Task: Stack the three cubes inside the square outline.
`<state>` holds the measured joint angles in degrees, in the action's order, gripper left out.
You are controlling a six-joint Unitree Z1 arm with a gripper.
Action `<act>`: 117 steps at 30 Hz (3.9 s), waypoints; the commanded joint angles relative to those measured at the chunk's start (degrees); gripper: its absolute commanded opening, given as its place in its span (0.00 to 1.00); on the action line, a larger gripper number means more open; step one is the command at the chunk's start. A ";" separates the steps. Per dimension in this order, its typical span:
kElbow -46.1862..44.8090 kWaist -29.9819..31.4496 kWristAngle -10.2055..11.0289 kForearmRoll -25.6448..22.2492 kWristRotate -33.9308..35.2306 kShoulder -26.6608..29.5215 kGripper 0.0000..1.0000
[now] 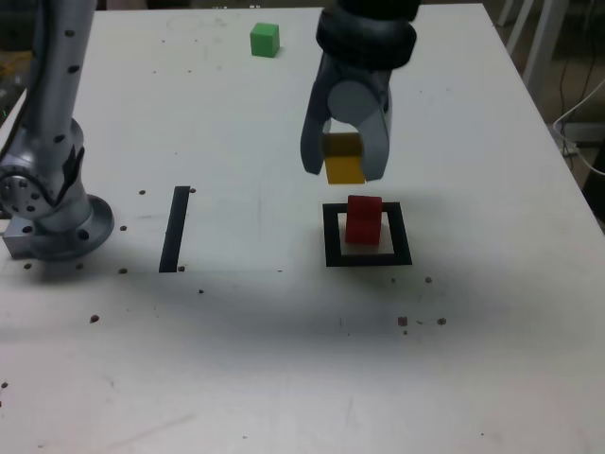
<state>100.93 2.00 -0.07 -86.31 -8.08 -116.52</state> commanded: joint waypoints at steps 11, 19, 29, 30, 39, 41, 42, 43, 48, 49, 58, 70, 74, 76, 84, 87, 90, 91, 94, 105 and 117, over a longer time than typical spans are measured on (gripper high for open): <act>2.78 1.25 -0.29 -0.62 0.04 -4.37 0.28; 4.56 1.25 -0.31 -0.62 -0.25 -7.47 0.28; 4.54 1.18 -0.33 -0.50 -0.45 -8.46 0.47; 4.41 1.15 -0.33 -0.46 -0.49 -8.47 0.57; 3.52 0.82 -0.37 -0.21 -0.58 -8.18 0.99; 3.43 0.73 -0.34 -0.21 -0.60 -7.96 0.99; 3.35 0.68 -0.25 -0.22 -0.62 -7.76 0.99; 3.24 0.61 -0.10 -0.24 -0.61 -7.43 0.99; 1.72 -0.66 2.28 -0.50 0.32 -3.29 0.99; 1.18 -1.24 2.99 -0.63 0.75 -2.07 0.99; -2.87 -12.05 7.51 -2.16 2.75 5.27 0.99; -2.55 -29.69 8.41 -2.79 -3.02 5.62 1.00; -1.16 -35.39 9.02 -2.59 -7.88 4.58 1.00; -0.23 -37.93 9.40 -2.46 -10.87 4.00 1.00; 5.61 -46.97 11.16 -2.18 -24.57 0.06 1.00; 8.59 -49.18 11.20 -2.24 -28.93 -2.23 1.00; 11.34 -51.02 10.95 -2.45 -32.42 -4.73 1.00; 12.19 -51.60 10.87 -2.50 -33.44 -5.57 1.00; 15.34 -53.51 10.73 -2.67 -36.77 -8.58 1.00; 29.26 -60.12 10.70 -5.32 -46.58 -18.48 1.00; 34.92 -63.05 8.69 -6.73 -55.25 -22.51 0.99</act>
<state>135.62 -60.78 8.69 -91.36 -62.84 -138.54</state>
